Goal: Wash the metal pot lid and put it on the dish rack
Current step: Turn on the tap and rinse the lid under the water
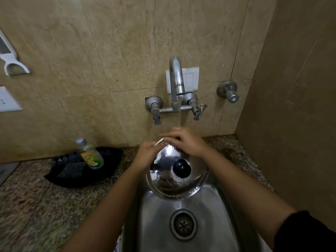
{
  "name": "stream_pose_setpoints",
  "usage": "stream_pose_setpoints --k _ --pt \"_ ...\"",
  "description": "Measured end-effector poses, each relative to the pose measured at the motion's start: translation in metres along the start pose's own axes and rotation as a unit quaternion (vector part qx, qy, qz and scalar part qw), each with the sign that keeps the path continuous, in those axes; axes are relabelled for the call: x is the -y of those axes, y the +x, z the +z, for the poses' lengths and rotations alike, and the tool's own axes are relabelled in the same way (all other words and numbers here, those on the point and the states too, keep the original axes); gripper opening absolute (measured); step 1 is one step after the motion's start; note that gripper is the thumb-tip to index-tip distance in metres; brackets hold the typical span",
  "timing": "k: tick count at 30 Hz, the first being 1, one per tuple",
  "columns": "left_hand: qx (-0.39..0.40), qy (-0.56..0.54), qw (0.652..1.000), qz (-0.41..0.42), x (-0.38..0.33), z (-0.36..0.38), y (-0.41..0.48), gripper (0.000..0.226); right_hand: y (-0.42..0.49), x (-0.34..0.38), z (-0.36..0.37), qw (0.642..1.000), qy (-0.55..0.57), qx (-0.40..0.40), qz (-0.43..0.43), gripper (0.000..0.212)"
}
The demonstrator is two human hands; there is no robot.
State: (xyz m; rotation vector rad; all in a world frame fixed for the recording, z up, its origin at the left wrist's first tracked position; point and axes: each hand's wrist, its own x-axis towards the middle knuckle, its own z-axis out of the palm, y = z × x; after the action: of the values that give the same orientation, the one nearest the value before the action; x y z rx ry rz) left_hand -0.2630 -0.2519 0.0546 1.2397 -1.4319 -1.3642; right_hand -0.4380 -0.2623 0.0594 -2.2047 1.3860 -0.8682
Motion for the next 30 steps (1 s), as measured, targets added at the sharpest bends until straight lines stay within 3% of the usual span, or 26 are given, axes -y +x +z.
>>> stream_pose_setpoints --k 2,4,6,11,14,16,18,22,26,30 --pt "-0.051 -0.015 0.999 0.002 0.003 0.004 -0.003 0.029 0.000 -0.007 0.000 0.993 0.089 -0.053 0.057 0.032" --pt "-0.104 -0.097 0.989 -0.029 0.011 0.002 -0.006 0.025 -0.003 -0.019 -0.006 0.967 0.173 -0.142 0.123 0.021" --pt "-0.098 -0.130 0.984 -0.069 0.018 -0.004 -0.004 0.029 -0.005 -0.029 -0.010 0.953 0.194 -0.184 0.140 0.016" --pt "-0.019 -0.005 0.998 -0.061 -0.003 -0.001 0.003 0.029 -0.002 -0.011 0.007 0.990 0.081 -0.025 0.112 0.029" --pt "-0.088 -0.018 0.995 -0.051 0.004 -0.003 0.001 0.035 -0.008 -0.013 0.006 0.976 0.130 -0.092 0.147 0.032" --pt "-0.128 -0.116 0.982 -0.077 0.012 -0.007 -0.003 0.023 -0.015 -0.026 0.004 0.951 0.170 -0.175 0.189 0.025" --pt "-0.118 -0.185 0.970 -0.102 0.014 -0.010 -0.006 0.018 -0.021 -0.037 0.007 0.928 0.203 -0.234 0.205 0.020" --pt "-0.034 -0.122 0.984 -0.125 0.000 -0.011 -0.005 0.018 -0.018 -0.035 0.003 0.942 0.161 -0.220 0.193 0.029" --pt "-0.124 -0.145 0.978 -0.090 -0.005 -0.012 0.000 0.023 -0.013 -0.034 0.001 0.947 0.165 -0.208 0.182 0.029" --pt "-0.193 -0.197 0.955 -0.109 0.013 -0.005 -0.003 0.025 -0.033 -0.037 0.024 0.921 0.169 -0.283 0.205 0.030"
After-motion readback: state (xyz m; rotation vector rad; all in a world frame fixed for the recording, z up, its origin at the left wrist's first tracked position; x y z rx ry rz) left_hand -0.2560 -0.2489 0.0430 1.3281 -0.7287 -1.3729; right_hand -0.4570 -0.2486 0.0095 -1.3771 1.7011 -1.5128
